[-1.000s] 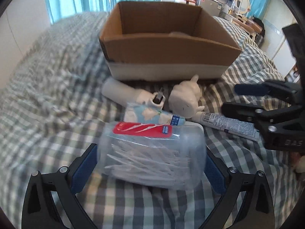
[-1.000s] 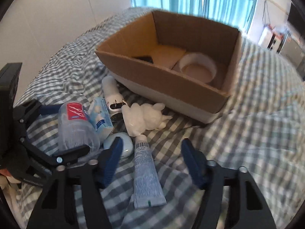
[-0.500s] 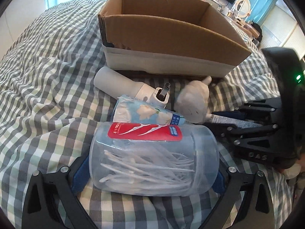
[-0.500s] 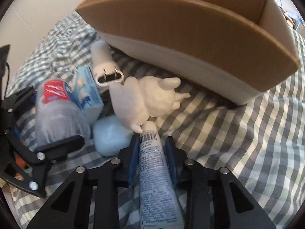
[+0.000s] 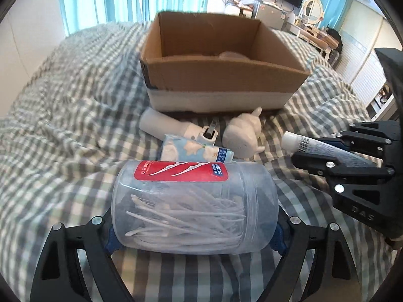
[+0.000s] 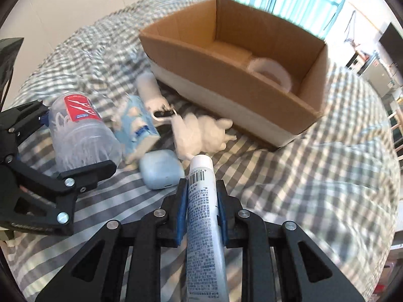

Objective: Organize objects
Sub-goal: 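Grasp the clear cotton-swab jar with the left gripper while the right grasps the toothpaste tube, then carry the jar and tube over the box and release both inside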

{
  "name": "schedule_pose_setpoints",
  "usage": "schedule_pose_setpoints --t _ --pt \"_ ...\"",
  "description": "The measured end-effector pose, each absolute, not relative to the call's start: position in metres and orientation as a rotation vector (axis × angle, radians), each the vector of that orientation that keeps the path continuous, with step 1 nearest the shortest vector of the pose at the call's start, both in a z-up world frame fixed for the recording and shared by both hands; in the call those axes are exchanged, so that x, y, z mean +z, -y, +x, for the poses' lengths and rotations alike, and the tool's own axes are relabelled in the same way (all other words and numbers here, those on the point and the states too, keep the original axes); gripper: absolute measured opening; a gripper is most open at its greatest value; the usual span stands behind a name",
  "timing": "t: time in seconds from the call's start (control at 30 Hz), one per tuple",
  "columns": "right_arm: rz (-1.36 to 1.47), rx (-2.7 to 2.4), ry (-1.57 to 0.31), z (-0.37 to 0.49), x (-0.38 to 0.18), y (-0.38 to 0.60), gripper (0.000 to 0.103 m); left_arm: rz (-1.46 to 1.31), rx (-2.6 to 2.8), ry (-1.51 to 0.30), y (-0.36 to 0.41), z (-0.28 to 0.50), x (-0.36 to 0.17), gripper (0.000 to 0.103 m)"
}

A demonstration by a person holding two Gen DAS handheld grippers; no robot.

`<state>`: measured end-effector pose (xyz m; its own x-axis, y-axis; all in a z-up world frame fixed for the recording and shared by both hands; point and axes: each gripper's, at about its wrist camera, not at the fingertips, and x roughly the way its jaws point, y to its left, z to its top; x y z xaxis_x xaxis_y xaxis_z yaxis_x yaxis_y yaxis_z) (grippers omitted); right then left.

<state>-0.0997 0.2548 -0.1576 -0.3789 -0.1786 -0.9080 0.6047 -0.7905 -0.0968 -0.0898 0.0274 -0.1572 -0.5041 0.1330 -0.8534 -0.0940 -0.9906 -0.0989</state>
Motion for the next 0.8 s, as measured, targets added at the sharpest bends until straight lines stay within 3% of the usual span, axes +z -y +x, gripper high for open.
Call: schedule_pose_setpoints --t 0.47,0.8 --pt "1.149 -2.433 -0.531 -0.031 -0.064 -0.255 0.021 -1.170 2.777 0.020 -0.027 -0.063 -0.066 0.089" --pt "0.936 -2.580 -0.382 -0.002 -0.002 -0.246 0.020 -0.965 2.868 -0.012 -0.016 -0.056 0.001 0.089"
